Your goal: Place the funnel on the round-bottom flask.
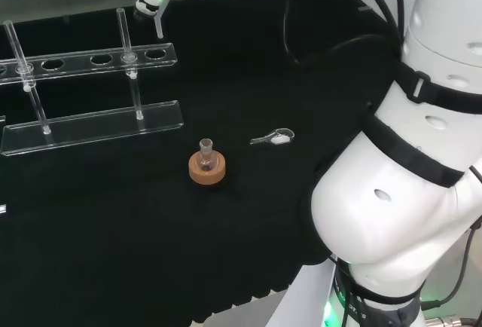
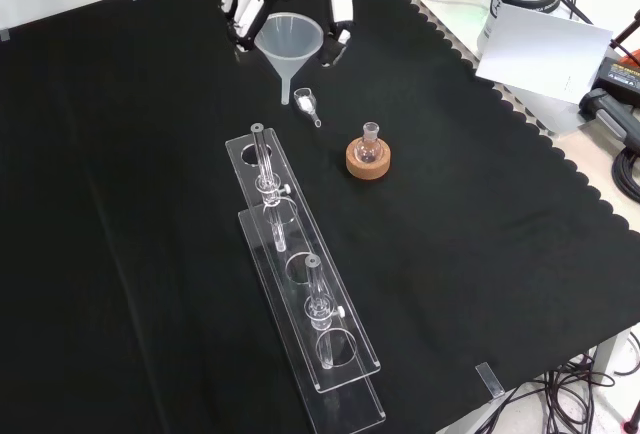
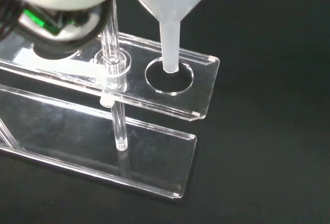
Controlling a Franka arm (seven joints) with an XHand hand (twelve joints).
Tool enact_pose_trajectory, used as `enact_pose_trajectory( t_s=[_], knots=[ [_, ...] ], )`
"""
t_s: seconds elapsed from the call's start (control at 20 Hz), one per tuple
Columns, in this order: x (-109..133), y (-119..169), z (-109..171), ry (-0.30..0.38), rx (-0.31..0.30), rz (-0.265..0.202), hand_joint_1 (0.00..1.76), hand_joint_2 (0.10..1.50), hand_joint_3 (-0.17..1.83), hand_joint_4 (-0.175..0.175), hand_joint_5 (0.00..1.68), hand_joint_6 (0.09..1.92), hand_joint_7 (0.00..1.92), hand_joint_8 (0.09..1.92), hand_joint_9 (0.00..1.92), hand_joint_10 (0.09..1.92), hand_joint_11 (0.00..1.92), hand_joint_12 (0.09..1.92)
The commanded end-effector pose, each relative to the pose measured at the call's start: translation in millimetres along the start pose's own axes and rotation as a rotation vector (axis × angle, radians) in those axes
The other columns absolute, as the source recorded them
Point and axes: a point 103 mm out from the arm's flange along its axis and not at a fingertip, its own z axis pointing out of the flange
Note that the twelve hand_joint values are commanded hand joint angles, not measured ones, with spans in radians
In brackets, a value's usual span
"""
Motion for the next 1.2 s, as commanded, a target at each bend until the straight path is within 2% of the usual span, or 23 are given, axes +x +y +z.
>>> enact_pose_trajectory(
  t_s=[0.05, 0.45, 0.55, 0.75, 1.2],
  knots=[
    [-30.3, -37.6, 20.6, 0.012, 0.016, 0.062, 1.06, 0.52, 0.89, -0.136, 0.61, 0.68, 0.99, 0.72, 1.23, 0.26, 0.78, 1.08],
    [-47.8, -70.0, 57.1, 0.039, 0.076, 0.096, 1.07, 0.52, 0.89, -0.139, 0.62, 0.69, 0.99, 0.72, 1.23, 0.26, 0.80, 1.07],
    [-51.6, -74.6, 70.8, 0.041, 0.096, 0.119, 1.07, 0.52, 0.89, -0.140, 0.62, 0.69, 0.99, 0.72, 1.23, 0.26, 0.80, 1.07],
    [-54.5, -85.7, 101.2, 0.090, 0.152, 0.159, 1.07, 0.52, 0.89, -0.141, 0.62, 0.70, 0.99, 0.72, 1.24, 0.26, 0.81, 1.06],
    [-43.2, -100.8, 132.1, 0.154, 0.204, 0.157, 1.07, 0.52, 0.89, -0.143, 0.61, 0.71, 0.99, 0.72, 1.24, 0.25, 0.81, 1.06]
  ],
)
